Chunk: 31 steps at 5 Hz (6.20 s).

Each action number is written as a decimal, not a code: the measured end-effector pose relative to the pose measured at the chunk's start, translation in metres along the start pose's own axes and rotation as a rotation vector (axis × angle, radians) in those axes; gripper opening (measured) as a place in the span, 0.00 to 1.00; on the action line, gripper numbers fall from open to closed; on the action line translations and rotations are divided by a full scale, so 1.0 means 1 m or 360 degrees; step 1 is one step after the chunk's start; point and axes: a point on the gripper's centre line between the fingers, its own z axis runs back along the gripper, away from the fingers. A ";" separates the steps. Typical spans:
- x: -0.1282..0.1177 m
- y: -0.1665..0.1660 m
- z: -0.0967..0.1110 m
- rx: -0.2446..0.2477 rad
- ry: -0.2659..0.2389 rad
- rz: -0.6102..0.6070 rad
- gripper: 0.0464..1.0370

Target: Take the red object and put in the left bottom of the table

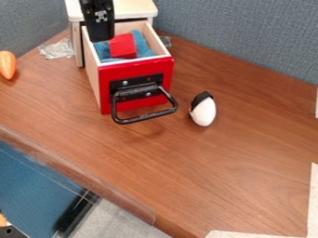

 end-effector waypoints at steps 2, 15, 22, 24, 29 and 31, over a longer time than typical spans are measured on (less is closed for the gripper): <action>0.000 0.011 -0.014 -0.0057 0.0032 0.0459 0.96; 0.015 0.105 -0.105 0.0190 -0.0008 0.1786 0.96; 0.030 0.104 -0.114 0.0101 0.0046 0.2011 0.96; 0.036 0.092 -0.120 0.0048 0.0063 0.2009 0.96; 0.038 0.078 -0.077 -0.0013 -0.0117 0.1741 0.78; 0.004 0.060 -0.033 -0.0019 -0.0222 0.1640 0.78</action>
